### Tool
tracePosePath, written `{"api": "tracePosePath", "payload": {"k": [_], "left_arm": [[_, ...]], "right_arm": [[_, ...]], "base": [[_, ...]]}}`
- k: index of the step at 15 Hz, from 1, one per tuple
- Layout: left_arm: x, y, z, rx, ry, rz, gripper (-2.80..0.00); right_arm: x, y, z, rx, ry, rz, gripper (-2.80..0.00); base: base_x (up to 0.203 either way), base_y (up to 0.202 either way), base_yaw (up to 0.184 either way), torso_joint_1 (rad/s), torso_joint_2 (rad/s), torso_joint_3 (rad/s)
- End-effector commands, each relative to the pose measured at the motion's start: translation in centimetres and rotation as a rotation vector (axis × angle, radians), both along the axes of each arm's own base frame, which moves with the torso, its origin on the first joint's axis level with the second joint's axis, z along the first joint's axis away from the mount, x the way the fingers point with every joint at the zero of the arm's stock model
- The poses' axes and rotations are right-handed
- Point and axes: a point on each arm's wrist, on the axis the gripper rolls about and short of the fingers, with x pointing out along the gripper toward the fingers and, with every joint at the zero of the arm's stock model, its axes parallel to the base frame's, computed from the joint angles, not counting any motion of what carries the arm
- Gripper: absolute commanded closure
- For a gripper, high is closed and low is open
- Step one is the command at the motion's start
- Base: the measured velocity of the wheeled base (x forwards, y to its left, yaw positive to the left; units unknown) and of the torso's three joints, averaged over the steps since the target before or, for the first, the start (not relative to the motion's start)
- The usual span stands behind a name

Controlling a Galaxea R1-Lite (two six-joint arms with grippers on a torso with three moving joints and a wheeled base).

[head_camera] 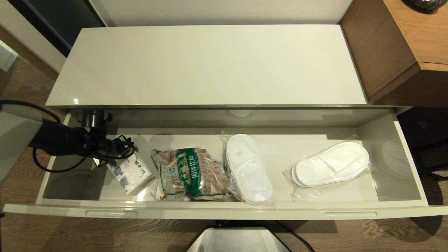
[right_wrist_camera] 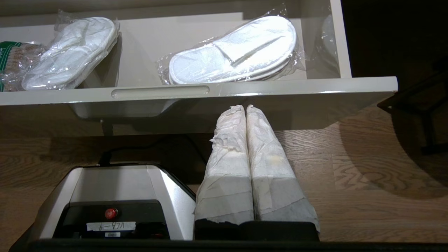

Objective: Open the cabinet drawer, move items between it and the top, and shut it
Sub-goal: Take out the tissue from the drawer

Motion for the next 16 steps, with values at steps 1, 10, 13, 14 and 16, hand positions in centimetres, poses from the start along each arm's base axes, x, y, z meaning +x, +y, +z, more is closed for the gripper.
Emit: {"api": "tracePosePath", "payload": {"k": [1,10,13,14,16], "left_arm": [[0.5,0.9,-1.5,-0.008,0.027,0.021,-2.8],[0.9,2.0,-4.3,-0.017,0.09,0.046,-2.8],[0.9,1.9,-3.9,-0.016,0.079,0.041,-2.8],[0.8,1.9,-3.6,-0.015,0.073,0.041,-2.8],[0.7,1.9,-2.5,-0.012,0.055,0.039,-2.8]], "right_arm": [[-0.2,0.0,-0.1,0.0,-0.025,0.001,0.0],[-0.2,0.0,-0.1,0.0,-0.025,0.0,0.0],[-0.2,0.0,-0.1,0.0,-0.025,0.001,0.0],[-0.2,0.0,-0.1,0.0,-0.025,0.001,0.0],[-0.2,0.0,-0.1,0.0,-0.025,0.0,0.0]], "base": [[0.0,0.0,0.0,0.0,0.0,0.0],[0.0,0.0,0.0,0.0,0.0,0.0],[0.0,0.0,0.0,0.0,0.0,0.0],[0.0,0.0,0.0,0.0,0.0,0.0],[0.0,0.0,0.0,0.0,0.0,0.0]]}}
